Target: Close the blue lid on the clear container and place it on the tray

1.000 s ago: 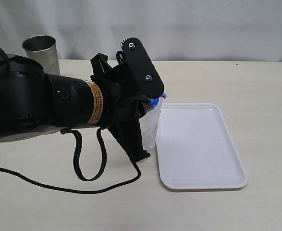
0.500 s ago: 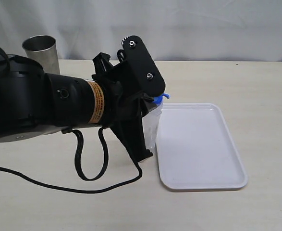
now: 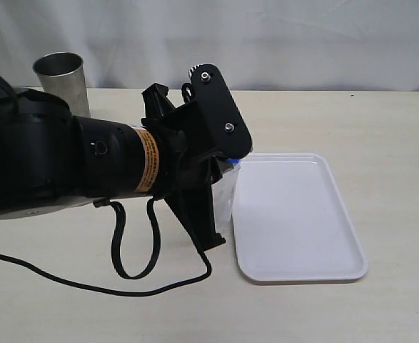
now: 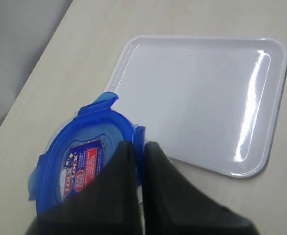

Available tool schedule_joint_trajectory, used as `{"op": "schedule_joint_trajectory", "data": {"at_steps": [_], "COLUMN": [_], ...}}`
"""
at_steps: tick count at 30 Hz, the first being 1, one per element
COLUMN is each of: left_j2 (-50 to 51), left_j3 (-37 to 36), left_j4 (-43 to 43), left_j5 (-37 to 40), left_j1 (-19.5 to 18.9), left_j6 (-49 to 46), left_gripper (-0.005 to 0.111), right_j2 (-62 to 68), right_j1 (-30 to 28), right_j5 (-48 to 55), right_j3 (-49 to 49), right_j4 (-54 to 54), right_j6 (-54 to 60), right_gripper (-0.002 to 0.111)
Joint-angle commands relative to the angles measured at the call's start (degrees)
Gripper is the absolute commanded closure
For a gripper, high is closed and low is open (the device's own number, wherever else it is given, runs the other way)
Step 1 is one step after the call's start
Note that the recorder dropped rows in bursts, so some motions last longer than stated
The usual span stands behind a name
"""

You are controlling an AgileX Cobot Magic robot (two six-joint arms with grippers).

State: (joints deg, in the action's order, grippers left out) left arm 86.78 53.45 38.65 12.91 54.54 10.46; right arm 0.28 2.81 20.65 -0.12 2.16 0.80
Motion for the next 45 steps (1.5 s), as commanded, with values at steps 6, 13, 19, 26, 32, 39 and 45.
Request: {"op": "schedule_joint_trajectory", "data": {"at_steps": [6,13,19,26,32,39,45], "left_j2": [-0.3,-0.3,-0.3,-0.3,-3.0,-10.0,-14.3], "left_j3": [-0.1,-0.1,-0.1,-0.1,-0.1,-0.2,-6.7], "left_j4": [-1.0,-1.0,-1.0,-1.9,-3.4,-2.8,-2.5], "left_j5": [-2.5,-2.0,-2.0,-1.6,-1.7,5.0,-9.7], "left_j1": [0.1,0.1,0.1,0.1,0.1,0.0,-9.8], "left_j6": [0.0,0.0,0.0,0.0,0.0,0.3,5.2], "left_gripper": [0.107,0.107,0.094,0.077,0.077,0.099,0.107], "right_j2": [-0.3,-0.3,-0.3,-0.3,-0.3,-0.3,-0.3], "right_j1": [-0.2,-0.2,-0.2,-0.2,-0.2,-0.2,-0.2], "right_j5": [-0.6,-0.6,-0.6,-0.6,-0.6,-0.6,-0.6], "right_j3": [0.1,0.1,0.1,0.1,0.1,0.1,0.1], "right_j4": [0.0,0.0,0.0,0.0,0.0,0.0,0.0], "right_j6": [-0.1,-0.1,-0.1,-0.1,-0.1,-0.1,-0.1], "right_gripper": [0.104,0.104,0.104,0.104,0.104,0.104,0.104]}}
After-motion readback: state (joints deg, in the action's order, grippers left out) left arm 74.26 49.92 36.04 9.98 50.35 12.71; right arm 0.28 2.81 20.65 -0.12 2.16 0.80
